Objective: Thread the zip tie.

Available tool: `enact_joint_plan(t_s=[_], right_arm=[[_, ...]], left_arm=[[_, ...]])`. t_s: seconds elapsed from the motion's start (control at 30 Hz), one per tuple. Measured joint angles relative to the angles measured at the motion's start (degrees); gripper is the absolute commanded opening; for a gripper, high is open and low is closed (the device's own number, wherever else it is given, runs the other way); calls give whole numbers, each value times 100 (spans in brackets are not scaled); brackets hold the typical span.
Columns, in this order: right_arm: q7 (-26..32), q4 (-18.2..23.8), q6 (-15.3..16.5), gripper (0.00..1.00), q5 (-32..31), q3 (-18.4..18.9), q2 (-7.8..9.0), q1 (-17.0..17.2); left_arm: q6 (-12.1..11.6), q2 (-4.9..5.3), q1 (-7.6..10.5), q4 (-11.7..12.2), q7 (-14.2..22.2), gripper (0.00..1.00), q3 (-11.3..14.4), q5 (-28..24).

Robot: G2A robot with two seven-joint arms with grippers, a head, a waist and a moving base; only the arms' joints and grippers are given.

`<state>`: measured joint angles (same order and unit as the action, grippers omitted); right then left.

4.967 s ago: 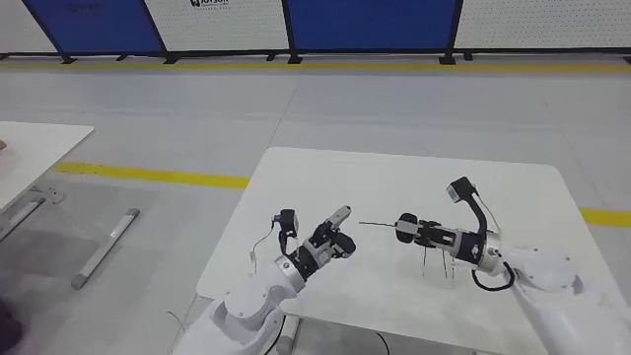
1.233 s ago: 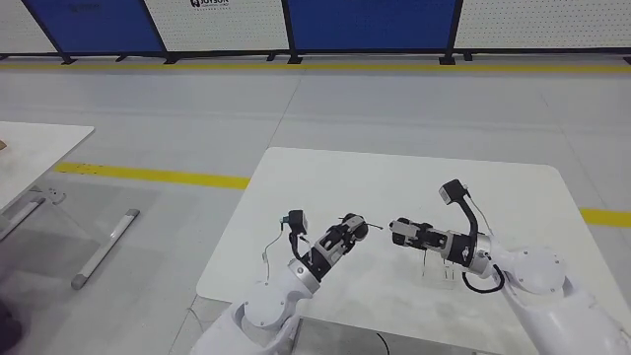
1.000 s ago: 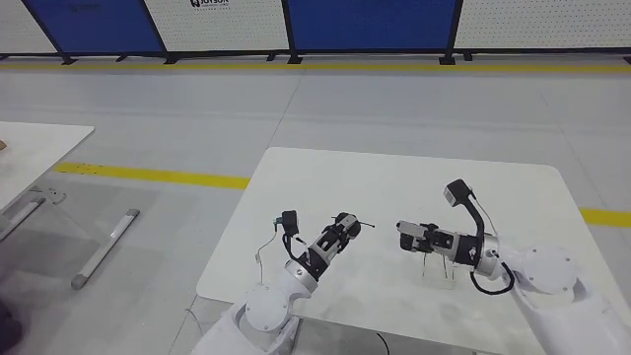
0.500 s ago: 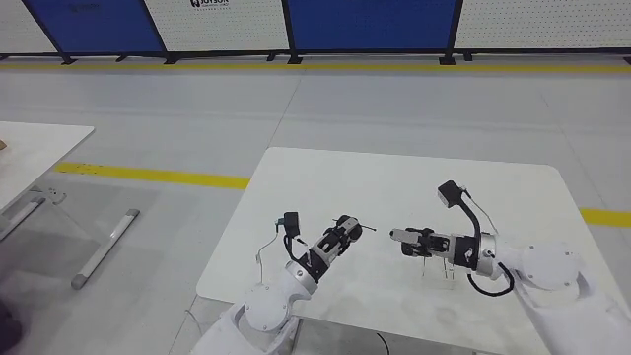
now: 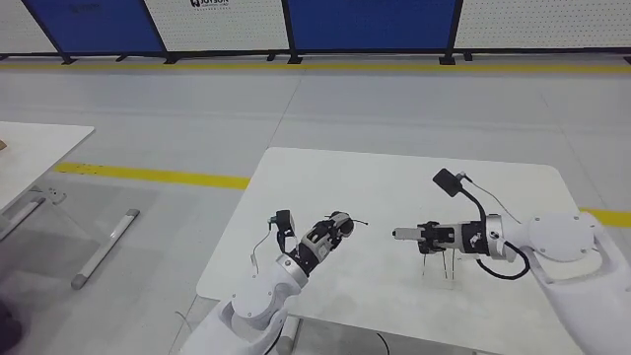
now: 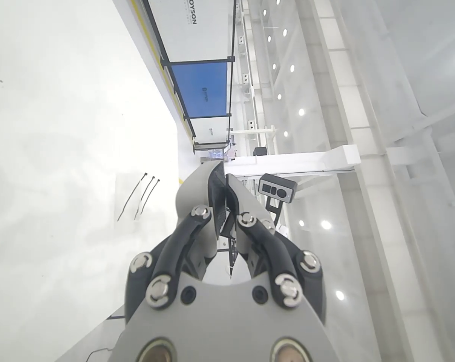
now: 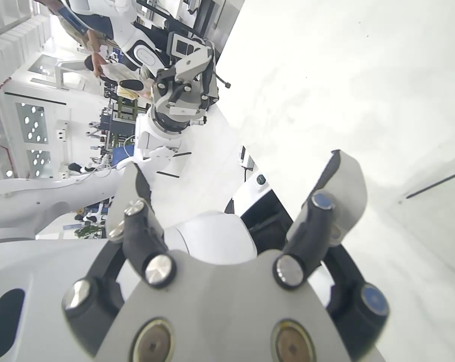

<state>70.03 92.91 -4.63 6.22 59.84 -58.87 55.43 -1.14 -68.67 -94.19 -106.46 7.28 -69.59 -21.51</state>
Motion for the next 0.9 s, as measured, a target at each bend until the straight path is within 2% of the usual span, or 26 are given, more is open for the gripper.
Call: enact_joint_plan(t_s=[0.2,0.27,0.37,0.47,0.6,0.7,0.8,0.9], right_arm=[[0,0,0,100,0,0,0,0],[0,0,0,100,0,0,0,0],[0,0,0,100,0,0,0,0],[0,0,0,100,0,0,0,0],[0,0,0,100,0,0,0,0],[0,0,0,100,0,0,0,0],[0,0,0,100,0,0,0,0],[0,0,0,100,0,0,0,0]], left_arm=[[-27,-9,35,-7,-55,0,2,-38],[-84,-15,61,-122,-91,0,-26,-119],[-132,-13,41,-484,-117,0,-183,-356],[-187,0,-16,-955,-114,0,-388,-500],[-253,15,-165,-1657,-7,0,-633,-785],[-235,31,-316,-2097,125,0,-796,-914],[-240,52,-478,-2317,269,0,-922,-788],[-161,66,-615,-2226,354,0,-874,-517]])
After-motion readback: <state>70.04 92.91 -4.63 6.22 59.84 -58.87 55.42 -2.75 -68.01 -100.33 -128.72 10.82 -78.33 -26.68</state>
